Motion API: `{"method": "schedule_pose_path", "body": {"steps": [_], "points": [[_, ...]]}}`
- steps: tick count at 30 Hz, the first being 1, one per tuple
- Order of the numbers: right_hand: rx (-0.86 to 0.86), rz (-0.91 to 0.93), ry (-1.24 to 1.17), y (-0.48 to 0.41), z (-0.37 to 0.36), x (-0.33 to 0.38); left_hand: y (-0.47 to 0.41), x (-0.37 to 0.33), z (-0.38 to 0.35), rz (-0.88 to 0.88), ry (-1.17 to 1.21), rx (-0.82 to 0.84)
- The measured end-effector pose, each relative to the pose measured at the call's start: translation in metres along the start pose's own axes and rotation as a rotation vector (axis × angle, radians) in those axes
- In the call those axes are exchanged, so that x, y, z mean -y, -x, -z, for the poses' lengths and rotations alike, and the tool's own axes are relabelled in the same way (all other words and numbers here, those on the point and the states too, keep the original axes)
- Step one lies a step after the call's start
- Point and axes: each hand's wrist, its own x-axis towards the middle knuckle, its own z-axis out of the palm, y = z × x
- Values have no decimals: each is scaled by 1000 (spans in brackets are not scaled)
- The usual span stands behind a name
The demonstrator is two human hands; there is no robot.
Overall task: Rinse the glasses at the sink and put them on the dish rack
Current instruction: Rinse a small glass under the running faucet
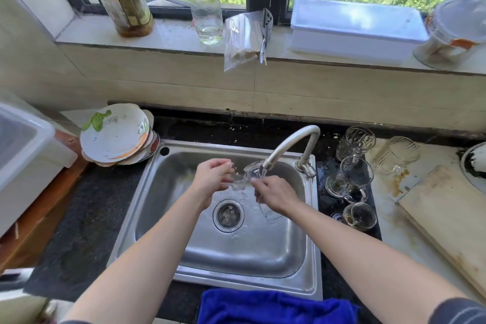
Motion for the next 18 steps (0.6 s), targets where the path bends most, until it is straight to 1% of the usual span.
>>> {"method": "schedule_pose_path", "body": {"steps": [4,9,11,13,16,18], "points": [[-69,12,-187,-17,-9,3,3,17,25,17,-73,-68],[-97,-72,-208,-22,-19,8,-3,42,38,21,-212,-95],[-132,-99,-247,-20,-23,8,-7,51,37,4,-329,-93],[-151,-114,-290,-11,-22,9,-12,58,34,-41,-517,-70],[-203,-135,-314,8,-17,-2,-4,53,19,-113,-829,26],[-231,-144,-419,26,-7,-9,5,47,3,-178,-937,92]]}}
